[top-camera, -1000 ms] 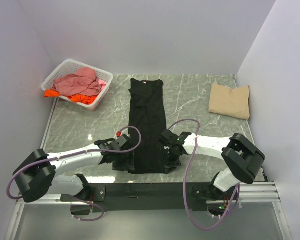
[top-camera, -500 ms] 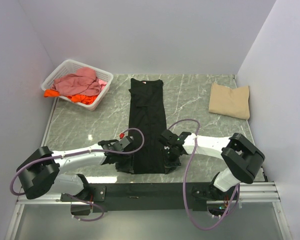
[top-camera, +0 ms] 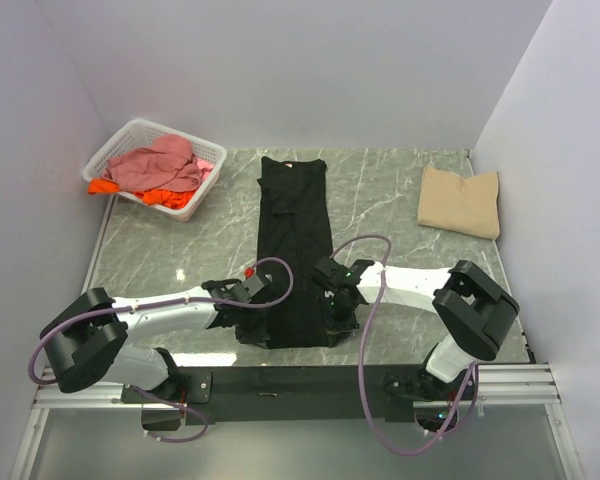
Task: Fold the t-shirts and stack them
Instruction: Fold the tshirt
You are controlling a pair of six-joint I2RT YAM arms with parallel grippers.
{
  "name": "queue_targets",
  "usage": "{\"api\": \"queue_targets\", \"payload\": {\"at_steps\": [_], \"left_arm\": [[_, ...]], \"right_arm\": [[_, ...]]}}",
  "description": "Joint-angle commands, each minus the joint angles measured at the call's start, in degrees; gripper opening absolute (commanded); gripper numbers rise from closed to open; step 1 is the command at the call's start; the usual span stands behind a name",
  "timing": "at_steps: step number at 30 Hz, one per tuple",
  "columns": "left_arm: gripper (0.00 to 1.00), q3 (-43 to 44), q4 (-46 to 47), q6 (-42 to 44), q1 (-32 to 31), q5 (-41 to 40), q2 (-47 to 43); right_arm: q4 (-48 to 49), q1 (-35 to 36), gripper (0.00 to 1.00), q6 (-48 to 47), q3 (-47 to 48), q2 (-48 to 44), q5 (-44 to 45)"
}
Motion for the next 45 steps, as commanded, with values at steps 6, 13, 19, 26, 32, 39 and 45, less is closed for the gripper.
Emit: {"api": "queue_targets", "payload": {"at_steps": [6,13,19,26,32,39,45], "left_arm": [[0.0,-0.3,-1.8,1.2,-0.6,-2.6,1.3],[0.0,0.2,-3.3,1.7,-0.6,-0.5,-0.4],[0.01,0.7,-5.4,0.3,-0.6,0.5,-3.4],[0.0,12.0,-11.9,3.1,0.0,-1.9,0.5],[0.01,14.7,-12.1,4.5,5.3,-2.9,3.5],[0.01,20.0,-8.1,9.1,12.6,-3.5,9.3],[0.01,28.5,-9.6,14.8,17.7,-7.6,16.2]], "right_arm": [[-1.2,0.4,0.12,-1.9,2.9,1.9,6.4],[-7.3,0.4,0.09,-2.7,4.7,-2.0,8.8],[-8.9,0.4,0.06,-2.5,5.0,-3.8,7.7],[-12.0,-0.1,0.06,-4.5,13.3,-1.5,8.2],[-12.0,-3.8,0.06,-7.0,18.6,1.3,8.6],[-11.2,-9.0,0.05,-10.8,25.1,8.0,9.0],[-11.8,-13.5,0.05,-14.0,32.5,13.5,9.0]]}}
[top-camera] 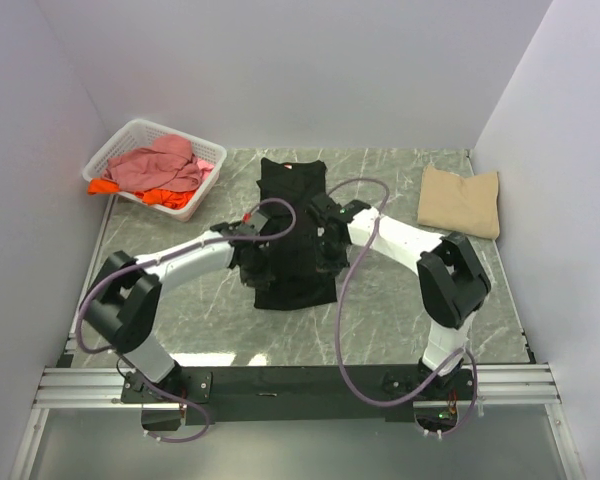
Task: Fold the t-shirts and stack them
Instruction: Fold the tshirt
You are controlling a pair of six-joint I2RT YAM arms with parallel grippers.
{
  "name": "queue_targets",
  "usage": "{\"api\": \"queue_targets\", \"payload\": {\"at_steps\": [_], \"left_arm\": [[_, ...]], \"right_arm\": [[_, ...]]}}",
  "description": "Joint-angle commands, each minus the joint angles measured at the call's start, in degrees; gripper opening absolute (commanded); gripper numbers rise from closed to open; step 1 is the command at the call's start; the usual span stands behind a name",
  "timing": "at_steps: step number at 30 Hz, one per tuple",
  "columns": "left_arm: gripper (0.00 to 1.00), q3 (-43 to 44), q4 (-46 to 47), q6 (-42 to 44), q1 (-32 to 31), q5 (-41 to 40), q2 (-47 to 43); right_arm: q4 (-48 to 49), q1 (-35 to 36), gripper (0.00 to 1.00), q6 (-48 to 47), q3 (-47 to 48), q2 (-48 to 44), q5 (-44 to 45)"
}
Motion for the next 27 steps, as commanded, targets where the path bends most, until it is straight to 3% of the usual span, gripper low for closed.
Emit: {"api": "queue_targets", "payload": {"at_steps": [1,19,27], "left_arm": [[0.01,6.2,0.2,5.7,2.8,-4.1,3.2],[0.01,26.4,-1.1,15.0,12.5,-5.1,19.3],[0.01,35.0,-2.2,17.5,14.9,-2.5,24.8]], "right_arm": [[-1.0,-2.9,0.05,-3.6,7.0,2.7,1.2],[-7.6,-11.9,0.04,-8.8,32.7,21.2,1.7],[-9.3,-14.2,0.04,-9.7,39.9,26.3,0.0]]}}
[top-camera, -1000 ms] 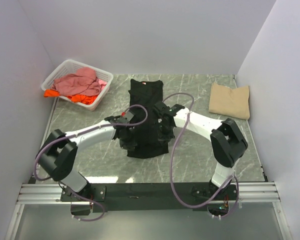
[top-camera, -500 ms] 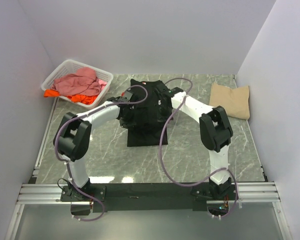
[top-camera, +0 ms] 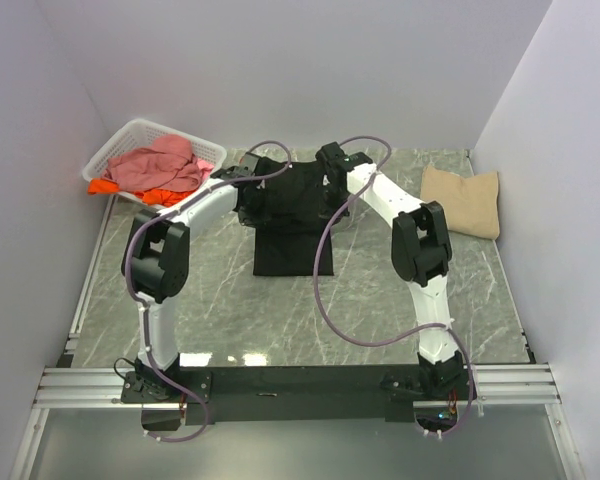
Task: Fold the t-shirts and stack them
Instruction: Fold the tshirt
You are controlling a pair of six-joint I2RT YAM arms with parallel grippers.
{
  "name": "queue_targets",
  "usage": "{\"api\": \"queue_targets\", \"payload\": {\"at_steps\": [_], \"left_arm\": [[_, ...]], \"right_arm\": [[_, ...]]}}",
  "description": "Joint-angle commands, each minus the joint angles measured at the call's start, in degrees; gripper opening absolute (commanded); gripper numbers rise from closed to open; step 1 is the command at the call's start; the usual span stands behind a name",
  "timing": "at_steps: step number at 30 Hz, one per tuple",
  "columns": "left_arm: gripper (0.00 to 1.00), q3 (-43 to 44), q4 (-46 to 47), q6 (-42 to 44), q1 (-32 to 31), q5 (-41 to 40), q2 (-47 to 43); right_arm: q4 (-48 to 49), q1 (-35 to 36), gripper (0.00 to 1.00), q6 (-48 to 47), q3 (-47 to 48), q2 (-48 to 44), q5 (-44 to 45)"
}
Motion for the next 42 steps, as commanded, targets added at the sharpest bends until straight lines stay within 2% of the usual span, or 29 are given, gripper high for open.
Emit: {"api": "queue_targets", "payload": {"at_steps": [1,7,14,15,17,18,19,20,21,23,24,28,32,42], "left_arm": [[0.01,3.6,-1.1,2.4,0.9,1.1,2.5],[0.01,7.5,-1.1,3.2,2.0,2.2,6.4],[0.0,9.7,-0.7,4.3,3.0,2.3,8.8],[0.05,9.7,-0.6,4.3,3.0,2.3,8.9],[0.22,9.6,-0.6,4.1,3.2,2.3,8.7],[0.4,9.5,-0.5,3.8,3.2,2.2,8.4],[0.5,9.1,-0.4,3.7,3.3,2.0,7.5],[0.61,8.8,0.3,3.1,3.3,1.8,6.8],[0.82,8.7,0.5,3.0,3.3,1.8,5.5],[0.97,8.2,1.4,2.6,3.3,1.9,4.1],[0.99,8.0,1.8,2.3,3.3,2.0,3.2],[0.99,1.8,5.9,0.4,2.9,4.2,-4.0],[0.99,-5.2,11.0,-1.3,-1.5,5.7,-9.4],[0.99,-12.2,19.5,-5.4,-13.6,8.3,-8.1]], "right_arm": [[-2.5,-1.1,0.04,-1.6,4.9,1.8,-0.5],[-3.7,-2.1,0.04,-1.4,10.8,6.1,-1.4],[-3.4,-2.9,0.04,-0.7,13.0,8.0,-2.8],[-3.3,-2.9,0.05,-0.7,12.8,8.0,-3.0],[-3.4,-2.9,0.16,-0.8,12.7,7.7,-2.9],[-3.3,-2.9,0.23,-0.8,12.6,7.5,-2.9],[-3.1,-2.9,0.33,-0.8,12.1,6.5,-2.8],[-2.9,-2.9,0.36,-0.8,11.9,5.9,-2.3],[-2.5,-2.9,0.39,-1.0,11.5,5.2,-2.3],[-2.7,-3.0,0.45,-1.9,11.6,3.7,-1.8],[-3.0,-2.9,0.47,-2.2,11.2,3.0,-1.3],[-0.9,-2.9,0.5,-2.7,5.8,-3.0,-1.2],[1.8,-2.7,0.5,-2.1,0.6,-6.9,-2.6],[5.6,-2.7,0.5,0.8,-11.5,-13.5,-1.6]]}}
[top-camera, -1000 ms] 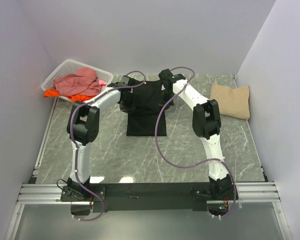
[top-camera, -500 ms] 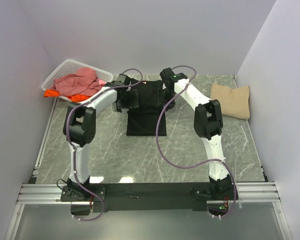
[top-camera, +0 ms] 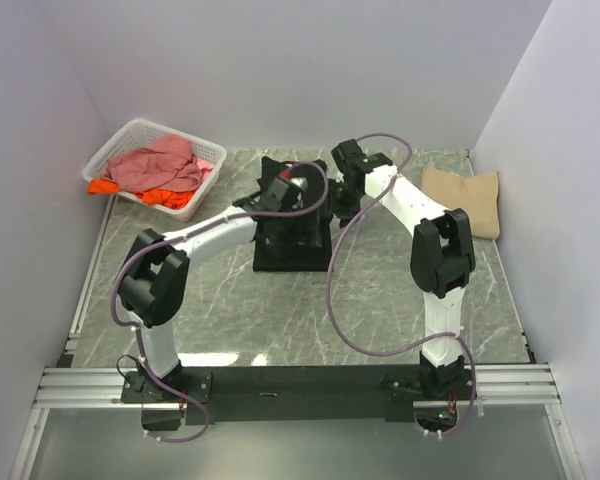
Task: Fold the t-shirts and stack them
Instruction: Fold the tshirt
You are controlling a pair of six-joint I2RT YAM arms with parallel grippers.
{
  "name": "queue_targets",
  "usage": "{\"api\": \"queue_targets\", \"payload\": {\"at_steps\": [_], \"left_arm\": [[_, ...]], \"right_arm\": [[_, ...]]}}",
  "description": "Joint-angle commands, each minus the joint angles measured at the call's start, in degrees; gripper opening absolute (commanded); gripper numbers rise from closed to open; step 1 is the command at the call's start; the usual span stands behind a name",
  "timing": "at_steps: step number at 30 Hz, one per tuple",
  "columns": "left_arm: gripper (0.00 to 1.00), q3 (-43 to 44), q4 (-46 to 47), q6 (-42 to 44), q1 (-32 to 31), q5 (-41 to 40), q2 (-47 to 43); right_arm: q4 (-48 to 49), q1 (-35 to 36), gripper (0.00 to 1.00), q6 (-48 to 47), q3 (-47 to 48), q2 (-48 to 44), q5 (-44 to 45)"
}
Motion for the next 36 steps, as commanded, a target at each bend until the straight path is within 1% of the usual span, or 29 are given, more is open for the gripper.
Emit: {"api": "queue_targets", "payload": {"at_steps": [1,6,11,14,20,24,27,32,35,36], "left_arm": [[0.99,-2.0,5.6,-2.2,-1.9,1.5,1.4],[0.99,-5.6,11.0,-1.2,-4.6,1.3,2.9],[0.99,-10.5,13.9,0.4,-6.8,1.3,3.8],[0.99,-14.3,15.1,0.1,-8.6,0.9,2.5],[0.99,-23.1,16.1,-1.7,-12.5,0.7,-3.0],[0.99,-28.5,16.1,-3.6,-14.7,-0.1,-8.2],[0.99,-32.4,15.5,-5.3,-16.8,-0.2,-11.4],[0.99,-33.8,12.8,-7.1,-20.6,-2.4,-15.6],[0.99,-33.3,10.5,-8.9,-22.3,-3.8,-19.6],[0.99,-32.8,9.7,-9.5,-22.4,-4.0,-22.1]], "right_arm": [[2.7,-0.1,0.5,1.2,-4.0,-4.4,0.7],[4.8,-0.1,0.5,1.5,-11.0,-7.5,1.3],[6.2,-0.2,0.5,1.8,-15.4,-10.4,1.5],[6.3,-0.2,0.5,1.7,-17.0,-11.8,1.9],[5.4,0.3,0.5,1.1,-17.8,-14.2,1.0],[4.7,2.0,0.5,0.3,-17.7,-14.8,-0.4],[4.9,4.5,0.5,0.1,-18.6,-15.0,-2.3],[5.9,10.8,0.49,1.3,-21.1,-15.0,-4.0],[7.8,13.7,0.49,3.1,-22.8,-15.3,-6.2],[8.8,14.5,0.49,4.1,-23.3,-15.2,-6.8]]}}
